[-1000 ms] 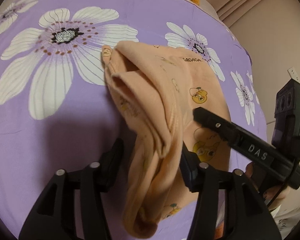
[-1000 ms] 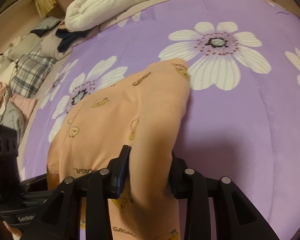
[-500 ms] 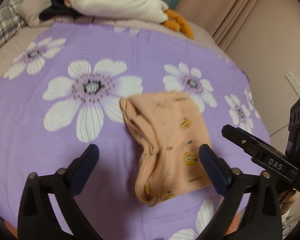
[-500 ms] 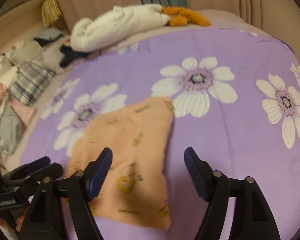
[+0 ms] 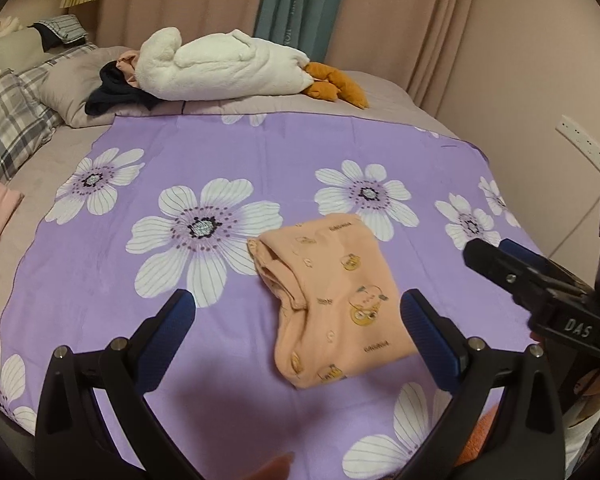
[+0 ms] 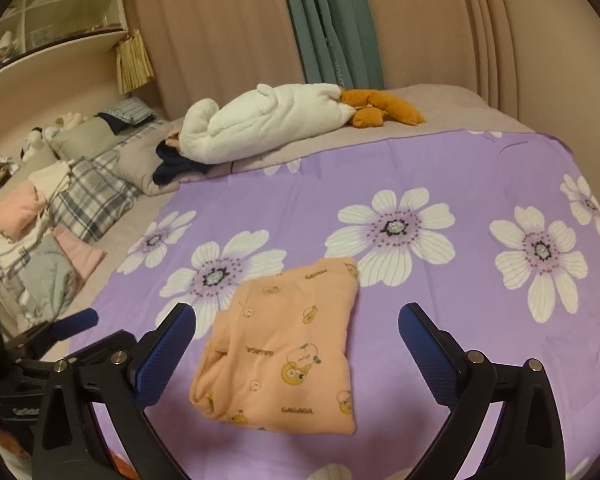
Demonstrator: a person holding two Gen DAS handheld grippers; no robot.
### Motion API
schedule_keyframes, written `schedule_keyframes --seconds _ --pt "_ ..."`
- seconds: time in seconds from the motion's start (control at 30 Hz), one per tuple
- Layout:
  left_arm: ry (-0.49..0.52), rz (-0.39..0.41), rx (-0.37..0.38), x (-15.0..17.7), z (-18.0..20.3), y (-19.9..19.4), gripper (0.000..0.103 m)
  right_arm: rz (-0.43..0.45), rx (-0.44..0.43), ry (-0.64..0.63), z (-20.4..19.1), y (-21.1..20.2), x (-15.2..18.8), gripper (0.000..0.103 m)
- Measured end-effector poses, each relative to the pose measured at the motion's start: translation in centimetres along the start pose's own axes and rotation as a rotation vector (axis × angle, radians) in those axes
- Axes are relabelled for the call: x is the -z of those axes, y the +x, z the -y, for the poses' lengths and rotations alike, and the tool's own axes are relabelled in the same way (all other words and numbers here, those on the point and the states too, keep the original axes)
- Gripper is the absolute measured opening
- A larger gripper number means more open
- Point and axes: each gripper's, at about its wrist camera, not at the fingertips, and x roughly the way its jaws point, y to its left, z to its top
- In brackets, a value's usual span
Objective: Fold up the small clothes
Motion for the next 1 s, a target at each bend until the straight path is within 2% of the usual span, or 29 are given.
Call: schedule_keyframes --seconds 0.2,0.33,1.0 --pt "0.027 -0.020 -0.005 1.3 0.5 -0.1 0.103 -0.031 0.061 0.004 -0.4 0.0 1.2 0.101" --pt "0.004 -0.043 0.027 2.0 0.0 0.0 0.103 -0.058 0.094 -0.008 -0.9 0.0 2.1 0.101" --pt "-0.021 -0.094 0.048 3.0 -0.2 0.5 0.103 -0.105 0.141 0.027 -0.3 0.0 3.2 0.101"
